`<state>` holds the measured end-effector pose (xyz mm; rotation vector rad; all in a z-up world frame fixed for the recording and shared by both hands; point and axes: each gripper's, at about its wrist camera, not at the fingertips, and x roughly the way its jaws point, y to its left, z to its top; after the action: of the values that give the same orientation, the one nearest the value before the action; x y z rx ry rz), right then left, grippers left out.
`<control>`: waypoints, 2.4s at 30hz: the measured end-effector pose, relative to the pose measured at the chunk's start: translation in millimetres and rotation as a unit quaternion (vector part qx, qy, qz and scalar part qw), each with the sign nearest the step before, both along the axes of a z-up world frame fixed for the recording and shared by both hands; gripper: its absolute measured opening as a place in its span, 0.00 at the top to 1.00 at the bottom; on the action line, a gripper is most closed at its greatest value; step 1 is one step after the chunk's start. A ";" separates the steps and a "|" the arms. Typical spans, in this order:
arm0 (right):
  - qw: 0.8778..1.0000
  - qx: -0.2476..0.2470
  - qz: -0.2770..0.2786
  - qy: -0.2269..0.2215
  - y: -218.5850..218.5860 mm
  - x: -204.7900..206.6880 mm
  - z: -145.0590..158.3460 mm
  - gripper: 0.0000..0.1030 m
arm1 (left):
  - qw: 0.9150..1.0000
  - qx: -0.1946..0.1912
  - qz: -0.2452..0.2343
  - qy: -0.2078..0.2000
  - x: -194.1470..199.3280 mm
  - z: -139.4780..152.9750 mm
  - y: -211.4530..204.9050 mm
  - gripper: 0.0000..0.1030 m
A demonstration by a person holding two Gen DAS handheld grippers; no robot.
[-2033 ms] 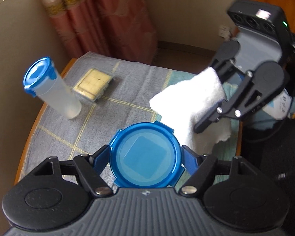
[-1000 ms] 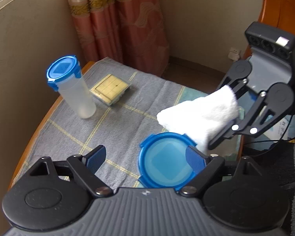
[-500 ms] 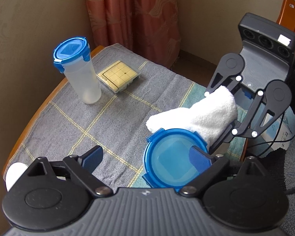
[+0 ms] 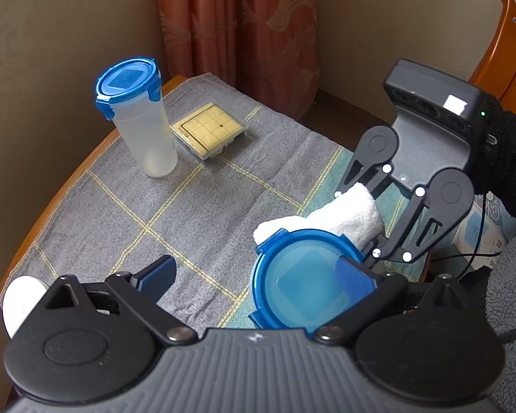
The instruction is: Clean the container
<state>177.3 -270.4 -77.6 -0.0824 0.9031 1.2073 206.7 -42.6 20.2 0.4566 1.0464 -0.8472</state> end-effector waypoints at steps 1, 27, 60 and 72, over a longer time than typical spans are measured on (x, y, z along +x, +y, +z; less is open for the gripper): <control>1.000 0.001 0.000 -0.005 -0.7 -2.5 3.4 0.79 | 1.000 -0.001 -0.002 0.000 0.0 0.0 -0.4 0.03; 0.999 -0.001 -0.021 0.029 1.6 -2.7 -11.5 0.79 | 1.000 -0.020 0.005 0.000 1.0 -2.3 3.5 0.02; 0.994 0.024 -0.086 0.059 -7.0 -10.7 -23.3 0.78 | 0.999 -0.042 0.018 0.006 4.2 -6.5 1.2 0.01; 0.992 0.072 -0.102 0.031 -22.1 -28.1 19.8 0.78 | 0.999 -0.049 0.016 -0.001 1.7 -6.7 6.2 0.01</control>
<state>149.2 -292.5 -57.7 0.1606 0.8537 1.0845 208.4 -36.4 13.5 0.3565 1.0035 -0.8662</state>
